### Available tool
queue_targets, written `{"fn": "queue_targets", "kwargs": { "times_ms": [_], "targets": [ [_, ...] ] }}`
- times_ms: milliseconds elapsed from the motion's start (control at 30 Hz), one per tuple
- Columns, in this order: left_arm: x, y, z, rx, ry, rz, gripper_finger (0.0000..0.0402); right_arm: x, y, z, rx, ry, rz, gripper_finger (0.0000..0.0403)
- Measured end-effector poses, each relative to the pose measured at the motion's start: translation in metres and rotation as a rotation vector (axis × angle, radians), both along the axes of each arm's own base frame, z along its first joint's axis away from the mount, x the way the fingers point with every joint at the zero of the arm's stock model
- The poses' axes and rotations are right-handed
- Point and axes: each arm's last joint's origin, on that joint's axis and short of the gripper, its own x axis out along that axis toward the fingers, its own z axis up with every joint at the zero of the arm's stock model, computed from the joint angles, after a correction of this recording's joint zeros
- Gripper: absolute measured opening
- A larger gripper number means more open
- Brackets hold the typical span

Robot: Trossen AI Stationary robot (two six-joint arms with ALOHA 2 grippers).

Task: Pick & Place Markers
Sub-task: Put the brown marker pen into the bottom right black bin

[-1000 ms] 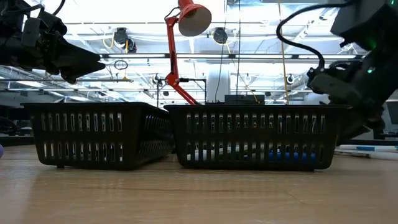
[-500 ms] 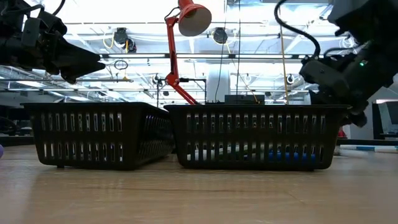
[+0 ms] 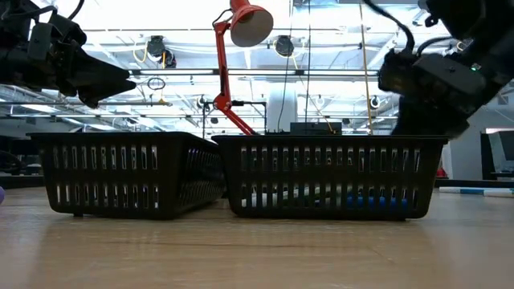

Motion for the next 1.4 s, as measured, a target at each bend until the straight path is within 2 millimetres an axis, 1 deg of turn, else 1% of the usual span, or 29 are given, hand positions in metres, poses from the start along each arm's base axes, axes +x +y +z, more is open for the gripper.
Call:
{"fn": "queue_targets", "kwargs": {
  "times_ms": [100, 267, 367, 433, 533, 667, 767, 867, 1033, 1133, 1233, 1300, 1400],
  "targets": [
    [0.0, 0.0, 0.0, 0.0, 0.0, 0.0, 0.0209, 0.003, 0.001, 0.003, -0.077, -0.018, 0.09, 0.0103],
    [0.0, 0.0, 0.0, 0.0, 0.0, 0.0, 0.0209, 0.003, 0.005, 0.002, -0.066, 0.016, 0.261, 0.0184],
    [0.0, 0.0, 0.0, 0.0, 0.0, 0.0, 0.0209, 0.0, 0.003, -0.001, -0.096, 0.066, 0.284, 0.0212],
    [0.0, 0.0, 0.0, 0.0, 0.0, 0.0, 0.0209, -0.002, 0.0, -0.004, -0.128, 0.108, 0.296, 0.0219],
    [0.0, 0.0, 0.0, 0.0, 0.0, 0.0, 0.0209, -0.002, -0.006, -0.005, -0.167, 0.132, 0.308, 0.0218],
    [0.0, 0.0, 0.0, 0.0, 0.0, 0.0, 0.0209, 0.001, -0.014, -0.005, -0.267, 0.153, 0.361, 0.0204],
    [0.0, 0.0, 0.0, 0.0, 0.0, 0.0, 0.0209, 0.0, -0.022, -0.007, -0.339, 0.203, 0.392, 0.0193],
    [0.0, 0.0, 0.0, 0.0, 0.0, 0.0, 0.0209, -0.001, -0.027, -0.01, -0.33, 0.253, 0.463, 0.0184],
    [0.0, 0.0, 0.0, 0.0, 0.0, 0.0, 0.0209, -0.003, -0.03, -0.013, -0.278, 0.264, 0.552, 0.0176],
    [0.0, 0.0, 0.0, 0.0, 0.0, 0.0, 0.0209, -0.009, -0.032, -0.019, -0.291, 0.28, 0.565, 0.0176],
    [0.0, 0.0, 0.0, 0.0, 0.0, 0.0, 0.0209, -0.016, -0.036, -0.031, -0.281, 0.303, 0.547, 0.0171],
    [0.0, 0.0, 0.0, 0.0, 0.0, 0.0, 0.0209, -0.022, -0.038, -0.039, -0.262, 0.317, 0.53, 0.0162],
    [0.0, 0.0, 0.0, 0.0, 0.0, 0.0, 0.0209, -0.03, -0.041, -0.052, -0.247, 0.359, 0.511, 0.0135]
  ]
}}
